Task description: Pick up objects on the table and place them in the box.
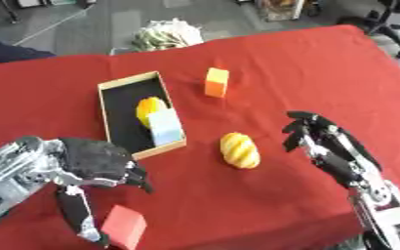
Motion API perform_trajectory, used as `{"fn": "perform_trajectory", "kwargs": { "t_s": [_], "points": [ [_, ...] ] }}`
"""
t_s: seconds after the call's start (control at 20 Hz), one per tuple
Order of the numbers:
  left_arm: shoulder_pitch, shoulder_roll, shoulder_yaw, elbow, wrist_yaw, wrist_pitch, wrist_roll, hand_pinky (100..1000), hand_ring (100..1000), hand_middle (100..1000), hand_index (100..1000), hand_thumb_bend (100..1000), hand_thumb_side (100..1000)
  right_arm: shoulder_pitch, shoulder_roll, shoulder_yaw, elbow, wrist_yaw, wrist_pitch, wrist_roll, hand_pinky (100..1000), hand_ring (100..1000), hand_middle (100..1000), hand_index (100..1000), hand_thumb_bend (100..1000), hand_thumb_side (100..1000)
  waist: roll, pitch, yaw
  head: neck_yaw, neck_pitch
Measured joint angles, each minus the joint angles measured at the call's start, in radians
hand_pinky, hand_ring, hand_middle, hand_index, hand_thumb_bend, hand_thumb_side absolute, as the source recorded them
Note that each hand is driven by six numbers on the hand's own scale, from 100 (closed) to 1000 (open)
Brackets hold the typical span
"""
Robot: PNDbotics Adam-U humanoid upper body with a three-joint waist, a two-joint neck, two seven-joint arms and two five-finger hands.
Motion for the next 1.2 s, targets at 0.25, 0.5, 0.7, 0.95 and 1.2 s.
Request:
{"fn": "perform_trajectory", "kwargs": {
  "t_s": [0.25,0.5,0.7,0.95,1.2],
  "points": [
    [0.021,-0.007,0.012,0.008,-0.033,0.0,0.0,766,624,599,788,489,360,0.0,0.0,0.0,0.0,0.0,0.0,0.0,540,561,615,833,100,408,0.0,0.0,-0.002,-0.001,0.0],
    [0.026,-0.02,0.048,0.006,0.021,0.004,-0.004,686,510,471,673,153,309,0.0,0.0,0.0,0.002,0.0,0.0,0.0,540,561,615,834,100,407,0.0,0.0,0.001,-0.004,0.0],
    [0.028,-0.02,0.062,0.001,0.083,0.0,0.0,669,483,436,637,100,294,0.0,0.0,0.0,0.005,0.0,0.0,0.0,540,561,614,833,100,407,0.0,0.0,0.002,-0.008,0.0],
    [0.022,-0.017,0.12,-0.006,0.109,0.028,0.019,669,485,435,634,173,309,0.0,0.0,-0.001,0.005,0.0,0.0,-0.001,540,561,614,834,100,407,0.0,0.0,0.009,-0.01,0.0],
    [-0.036,-0.012,0.206,0.073,0.031,0.122,0.1,663,496,441,632,291,342,0.001,0.0,-0.001,0.005,0.0,0.001,-0.001,539,560,613,834,100,406,0.0,0.0,0.01,-0.015,0.0]
  ]
}}
